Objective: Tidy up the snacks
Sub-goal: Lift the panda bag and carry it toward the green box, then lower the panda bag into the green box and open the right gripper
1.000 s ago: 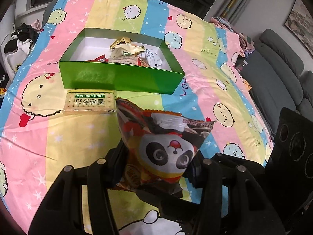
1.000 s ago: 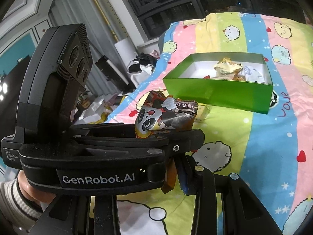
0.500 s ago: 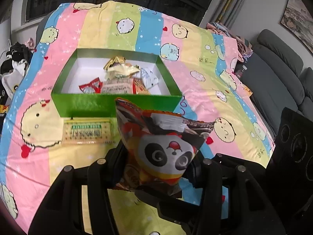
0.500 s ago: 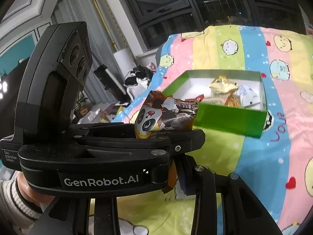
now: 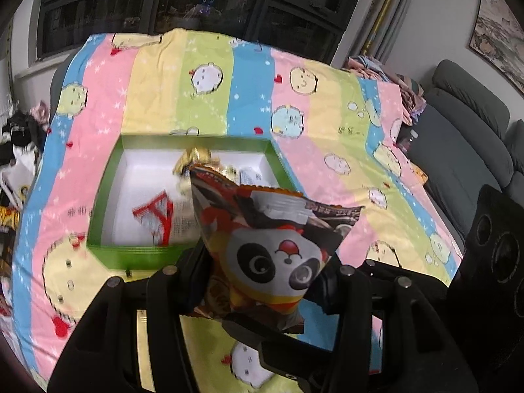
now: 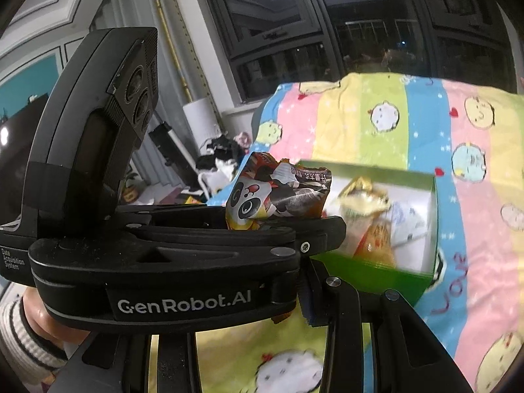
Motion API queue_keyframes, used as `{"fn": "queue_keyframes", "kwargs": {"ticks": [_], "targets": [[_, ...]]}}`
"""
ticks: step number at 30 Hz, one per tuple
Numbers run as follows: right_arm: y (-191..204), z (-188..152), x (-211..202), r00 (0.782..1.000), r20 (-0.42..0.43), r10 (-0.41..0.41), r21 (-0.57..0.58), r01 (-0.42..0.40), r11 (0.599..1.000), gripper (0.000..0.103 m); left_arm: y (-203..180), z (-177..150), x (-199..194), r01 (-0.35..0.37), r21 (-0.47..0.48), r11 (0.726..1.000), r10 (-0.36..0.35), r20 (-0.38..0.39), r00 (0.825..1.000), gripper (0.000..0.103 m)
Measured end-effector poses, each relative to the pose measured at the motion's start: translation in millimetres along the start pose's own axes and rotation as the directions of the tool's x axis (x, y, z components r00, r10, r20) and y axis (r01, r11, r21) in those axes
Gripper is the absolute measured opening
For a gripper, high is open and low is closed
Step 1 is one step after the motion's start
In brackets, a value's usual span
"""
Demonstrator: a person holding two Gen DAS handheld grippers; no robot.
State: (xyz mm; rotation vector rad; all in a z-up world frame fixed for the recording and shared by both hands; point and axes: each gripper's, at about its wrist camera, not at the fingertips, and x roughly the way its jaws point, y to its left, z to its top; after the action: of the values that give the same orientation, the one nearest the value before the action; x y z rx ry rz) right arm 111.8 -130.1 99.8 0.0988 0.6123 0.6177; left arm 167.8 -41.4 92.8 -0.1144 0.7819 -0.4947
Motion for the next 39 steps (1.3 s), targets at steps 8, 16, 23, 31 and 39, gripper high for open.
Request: {"fn": "queue_keyframes", "kwargs": {"ticks": [8, 16, 23, 31, 39], "targets": [[-20, 49, 5, 0.999, 0.042, -0.001, -0.016, 0.002, 1.000, 0.039, 1, 57, 6, 0.010, 0.021, 1.000, -0.011, 0.030, 0.999, 0.051], [-44, 67, 29, 1.000, 0.018, 0.007, 0.006, -0.007, 1.000, 0.039, 17, 74, 35, 0.011, -0.007, 1.000, -0.011, 0.004, 1.000, 0.051], [-70, 43, 62, 0.998, -0.062, 0.033, 0.077, -0.028, 0.997, 0.039, 35, 56, 78, -0.001, -0.057, 0.998, -0.004, -0.086, 0.996, 0.051], [-89, 26, 88, 0.989, -0.141, 0.044, 0.134, -0.025, 0.991, 0.039, 53, 44, 114, 0.005, -0.121, 0.993, -0.024, -0.158, 0.987, 0.052], [-105, 23, 115, 0.966, -0.246, 0.074, 0.215, -0.020, 0.976, 0.039, 71, 38, 140, -0.032, -0.205, 0.978, -0.018, -0.238, 0.971, 0.051]]}}
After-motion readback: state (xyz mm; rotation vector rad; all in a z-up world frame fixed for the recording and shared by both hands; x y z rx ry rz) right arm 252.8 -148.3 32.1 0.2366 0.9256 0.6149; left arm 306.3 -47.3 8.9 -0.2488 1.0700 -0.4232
